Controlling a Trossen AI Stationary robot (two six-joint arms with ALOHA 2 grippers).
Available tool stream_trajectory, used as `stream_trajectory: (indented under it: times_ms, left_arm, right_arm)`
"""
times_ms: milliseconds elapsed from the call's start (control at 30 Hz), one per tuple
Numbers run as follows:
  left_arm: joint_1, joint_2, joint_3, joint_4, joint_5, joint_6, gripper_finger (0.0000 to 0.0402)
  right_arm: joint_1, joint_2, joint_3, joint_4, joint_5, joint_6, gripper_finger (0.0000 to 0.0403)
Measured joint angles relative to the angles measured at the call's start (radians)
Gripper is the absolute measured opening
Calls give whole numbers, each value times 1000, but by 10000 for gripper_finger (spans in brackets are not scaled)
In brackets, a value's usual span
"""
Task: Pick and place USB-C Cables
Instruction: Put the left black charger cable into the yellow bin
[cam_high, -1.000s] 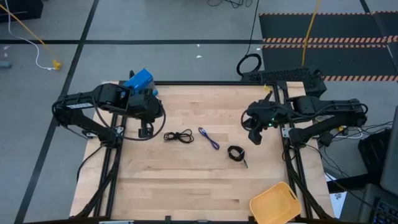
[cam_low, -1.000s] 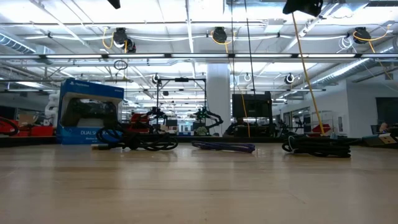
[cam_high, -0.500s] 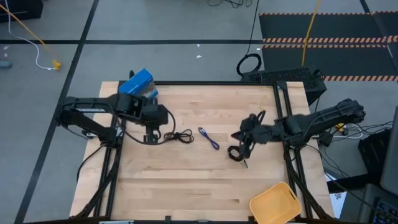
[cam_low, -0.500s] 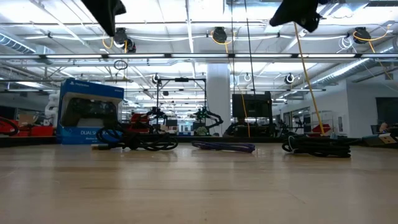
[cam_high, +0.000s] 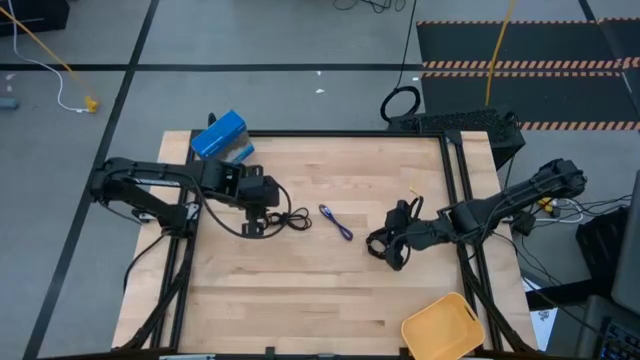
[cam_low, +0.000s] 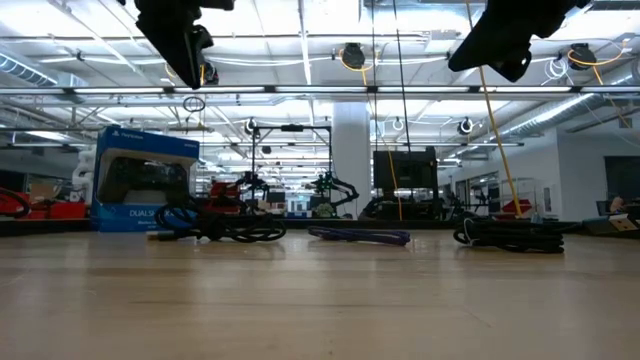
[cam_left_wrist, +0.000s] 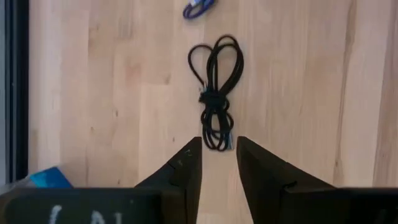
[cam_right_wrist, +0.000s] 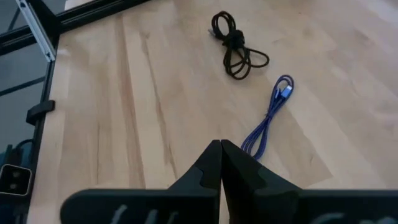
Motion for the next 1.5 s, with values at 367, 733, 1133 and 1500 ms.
stream_trajectory:
  times_ms: [367,733,1133,1500]
  left_arm:
    - [38,192,34,0,27,40,137]
    - [81,373,-17,87,23,76,148]
    - [127,379,-176,310,105,126,148]
    - [132,369,-169,251,131,106,148]
  right_arm:
    - [-1,0,0,-1,2,-23,0]
    - [-1,0,0,-2,-1,-41,0]
    - [15,0,-62,27,-5,-42,0]
    - [15,0,-62,41,-5,-41,0]
